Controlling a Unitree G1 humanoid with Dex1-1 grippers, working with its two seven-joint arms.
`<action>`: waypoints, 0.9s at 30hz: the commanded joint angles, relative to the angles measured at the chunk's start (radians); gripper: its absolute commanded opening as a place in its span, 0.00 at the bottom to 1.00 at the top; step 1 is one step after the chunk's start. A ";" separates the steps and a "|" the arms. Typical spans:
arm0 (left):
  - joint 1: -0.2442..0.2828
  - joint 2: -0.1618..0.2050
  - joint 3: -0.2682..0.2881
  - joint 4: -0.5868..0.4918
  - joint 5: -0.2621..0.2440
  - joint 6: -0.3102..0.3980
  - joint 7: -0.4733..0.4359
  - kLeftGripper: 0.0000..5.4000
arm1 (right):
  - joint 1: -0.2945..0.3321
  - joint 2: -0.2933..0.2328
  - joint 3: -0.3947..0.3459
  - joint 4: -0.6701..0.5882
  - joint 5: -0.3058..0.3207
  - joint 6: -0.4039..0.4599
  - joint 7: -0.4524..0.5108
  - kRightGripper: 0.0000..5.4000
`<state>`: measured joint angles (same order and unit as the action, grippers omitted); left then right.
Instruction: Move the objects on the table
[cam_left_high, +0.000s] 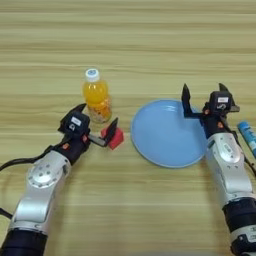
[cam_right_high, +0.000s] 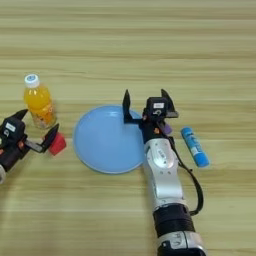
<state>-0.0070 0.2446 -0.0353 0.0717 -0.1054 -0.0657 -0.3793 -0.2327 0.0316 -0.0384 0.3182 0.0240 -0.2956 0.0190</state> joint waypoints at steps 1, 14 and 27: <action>-0.025 -0.010 0.006 0.023 0.010 -0.013 0.014 0.99 | -0.021 0.000 0.000 0.007 -0.001 -0.003 -0.006 1.00; -0.067 -0.026 0.015 0.088 0.033 -0.057 0.058 0.99 | -0.020 -0.001 0.003 0.010 -0.001 -0.005 -0.008 1.00; -0.172 -0.071 0.016 0.240 0.061 -0.137 0.116 0.99 | -0.023 -0.001 0.002 0.017 -0.001 -0.008 -0.008 1.00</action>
<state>-0.1558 0.1789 -0.0157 0.2797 -0.0506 -0.1853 -0.2675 -0.2390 0.0316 -0.0372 0.3267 0.0236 -0.2973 0.0109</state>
